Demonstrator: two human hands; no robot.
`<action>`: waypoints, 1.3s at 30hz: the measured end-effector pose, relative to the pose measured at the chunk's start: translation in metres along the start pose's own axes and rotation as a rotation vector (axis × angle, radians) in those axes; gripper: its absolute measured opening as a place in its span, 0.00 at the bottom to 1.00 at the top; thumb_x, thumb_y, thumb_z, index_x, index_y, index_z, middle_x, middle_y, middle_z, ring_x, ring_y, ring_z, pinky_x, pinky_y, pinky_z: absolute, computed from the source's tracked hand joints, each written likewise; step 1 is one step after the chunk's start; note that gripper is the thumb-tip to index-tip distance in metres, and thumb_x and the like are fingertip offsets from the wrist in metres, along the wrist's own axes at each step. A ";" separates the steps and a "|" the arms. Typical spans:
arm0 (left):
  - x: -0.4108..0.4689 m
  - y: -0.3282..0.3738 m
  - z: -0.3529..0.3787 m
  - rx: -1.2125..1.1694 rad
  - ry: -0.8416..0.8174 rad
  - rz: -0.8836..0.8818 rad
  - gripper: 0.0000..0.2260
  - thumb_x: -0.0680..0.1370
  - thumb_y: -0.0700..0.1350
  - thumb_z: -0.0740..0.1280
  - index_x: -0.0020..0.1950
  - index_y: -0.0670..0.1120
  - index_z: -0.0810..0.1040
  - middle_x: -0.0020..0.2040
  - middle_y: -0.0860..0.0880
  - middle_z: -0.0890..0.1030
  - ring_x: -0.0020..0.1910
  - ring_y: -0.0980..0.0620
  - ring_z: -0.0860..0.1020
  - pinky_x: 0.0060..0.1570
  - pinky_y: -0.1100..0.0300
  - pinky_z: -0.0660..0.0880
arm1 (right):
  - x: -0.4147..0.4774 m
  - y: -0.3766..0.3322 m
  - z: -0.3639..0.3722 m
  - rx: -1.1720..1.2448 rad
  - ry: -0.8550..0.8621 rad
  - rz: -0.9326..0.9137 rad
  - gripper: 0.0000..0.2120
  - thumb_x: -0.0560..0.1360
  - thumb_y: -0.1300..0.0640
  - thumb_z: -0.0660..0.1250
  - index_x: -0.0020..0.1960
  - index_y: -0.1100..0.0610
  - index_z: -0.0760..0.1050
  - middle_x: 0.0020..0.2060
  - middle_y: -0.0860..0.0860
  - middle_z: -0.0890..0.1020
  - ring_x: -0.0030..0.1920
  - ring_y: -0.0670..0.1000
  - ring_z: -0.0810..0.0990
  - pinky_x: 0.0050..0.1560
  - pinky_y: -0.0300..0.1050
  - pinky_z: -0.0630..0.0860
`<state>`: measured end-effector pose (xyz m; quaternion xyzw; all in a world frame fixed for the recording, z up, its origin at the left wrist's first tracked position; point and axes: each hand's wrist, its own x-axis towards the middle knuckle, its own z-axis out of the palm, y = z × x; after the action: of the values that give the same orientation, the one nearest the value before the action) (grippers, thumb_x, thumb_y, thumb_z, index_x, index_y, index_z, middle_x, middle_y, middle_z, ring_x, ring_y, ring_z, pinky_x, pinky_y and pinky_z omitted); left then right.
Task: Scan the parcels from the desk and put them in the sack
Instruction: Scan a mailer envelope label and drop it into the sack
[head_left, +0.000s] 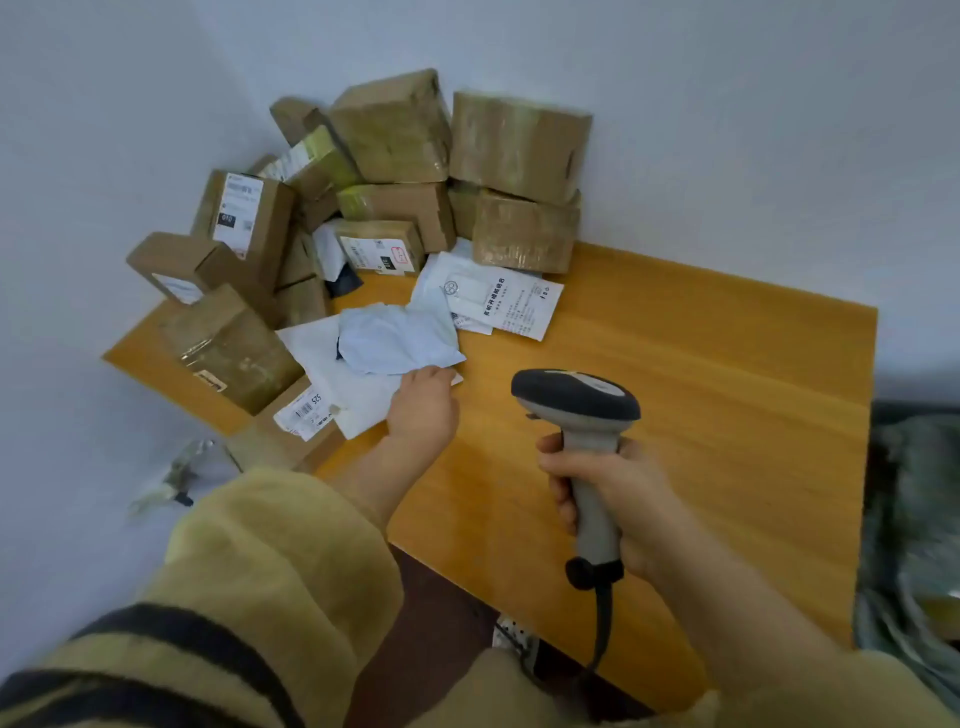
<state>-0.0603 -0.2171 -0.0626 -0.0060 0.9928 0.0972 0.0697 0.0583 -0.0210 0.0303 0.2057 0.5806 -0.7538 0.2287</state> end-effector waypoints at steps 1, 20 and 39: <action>0.008 -0.015 -0.002 0.016 0.001 -0.025 0.18 0.80 0.44 0.62 0.70 0.45 0.70 0.69 0.45 0.70 0.68 0.44 0.66 0.64 0.52 0.65 | 0.008 -0.002 0.011 -0.016 -0.008 0.002 0.03 0.73 0.65 0.70 0.45 0.63 0.77 0.25 0.55 0.74 0.22 0.51 0.70 0.24 0.41 0.69; 0.114 -0.056 -0.019 0.240 0.198 0.201 0.12 0.73 0.38 0.69 0.56 0.44 0.81 0.46 0.44 0.84 0.46 0.44 0.81 0.53 0.56 0.70 | 0.069 -0.009 0.045 -0.058 0.087 0.016 0.07 0.73 0.65 0.70 0.50 0.65 0.77 0.26 0.55 0.75 0.23 0.51 0.71 0.25 0.42 0.70; -0.012 0.055 -0.070 -1.510 -0.185 -0.534 0.11 0.72 0.40 0.73 0.51 0.40 0.77 0.54 0.41 0.81 0.50 0.46 0.80 0.34 0.60 0.80 | -0.018 -0.008 -0.056 0.013 0.118 -0.058 0.02 0.72 0.66 0.70 0.45 0.64 0.77 0.25 0.55 0.74 0.22 0.52 0.70 0.25 0.42 0.69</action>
<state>-0.0594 -0.1769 0.0181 -0.2806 0.6144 0.7221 0.1497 0.0708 0.0370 0.0336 0.2342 0.5940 -0.7504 0.1709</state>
